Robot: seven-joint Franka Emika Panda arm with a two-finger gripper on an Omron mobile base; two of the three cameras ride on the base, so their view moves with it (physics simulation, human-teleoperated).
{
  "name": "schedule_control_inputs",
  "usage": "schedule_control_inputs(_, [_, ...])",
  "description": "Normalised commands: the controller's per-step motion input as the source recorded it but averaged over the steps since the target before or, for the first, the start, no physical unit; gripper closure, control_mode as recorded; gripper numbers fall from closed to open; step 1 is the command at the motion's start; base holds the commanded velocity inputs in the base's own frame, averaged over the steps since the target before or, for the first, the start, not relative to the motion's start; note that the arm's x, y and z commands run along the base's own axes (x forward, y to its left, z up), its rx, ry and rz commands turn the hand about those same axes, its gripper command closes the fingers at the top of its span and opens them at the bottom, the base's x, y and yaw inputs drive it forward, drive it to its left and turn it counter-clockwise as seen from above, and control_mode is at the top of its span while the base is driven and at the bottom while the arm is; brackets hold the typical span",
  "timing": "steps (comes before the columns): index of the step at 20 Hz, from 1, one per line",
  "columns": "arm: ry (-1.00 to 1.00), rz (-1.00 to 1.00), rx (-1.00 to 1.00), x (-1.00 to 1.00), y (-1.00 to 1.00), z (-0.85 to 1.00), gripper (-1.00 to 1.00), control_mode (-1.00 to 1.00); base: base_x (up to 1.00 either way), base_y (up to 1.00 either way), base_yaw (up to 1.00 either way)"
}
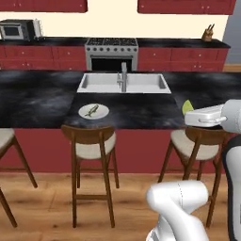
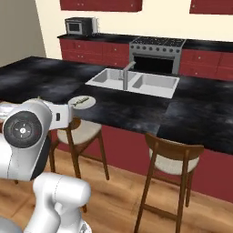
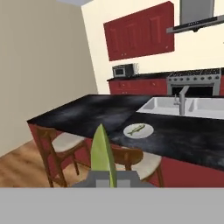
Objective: Take the lemon wedge from the fridge and place it on the plate with fish on the dining counter.
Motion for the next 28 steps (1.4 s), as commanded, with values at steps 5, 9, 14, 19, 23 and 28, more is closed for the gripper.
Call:
schedule_control_inputs(5, [0.00, 0.00, 0.00, 0.00, 0.00, 0.00, 1.00, 1.00, 0.78, 0.56, -0.27])
schedule_control_inputs(9, [0.00, 0.00, 0.00, 0.00, 0.00, 0.00, 1.00, 1.00, 0.64, 0.00, 0.00])
schedule_control_inputs(14, [0.00, 0.00, 0.00, 0.00, 0.00, 0.00, 1.00, 1.00, 0.47, -0.25, -0.06])
schedule_control_inputs(19, [0.00, 0.00, 0.00, 0.00, 0.00, 0.00, 1.00, 1.00, 0.84, 0.12, -0.03])
schedule_control_inputs(23, [0.00, 0.00, 0.00, 0.00, 0.00, 0.00, 1.00, 1.00, 0.91, 0.44, -0.13])
schedule_control_inputs(28, [0.00, -0.03, -0.09, 0.60, 0.54, -0.09, 1.00, -1.00, 0.33, 0.22, -0.05])
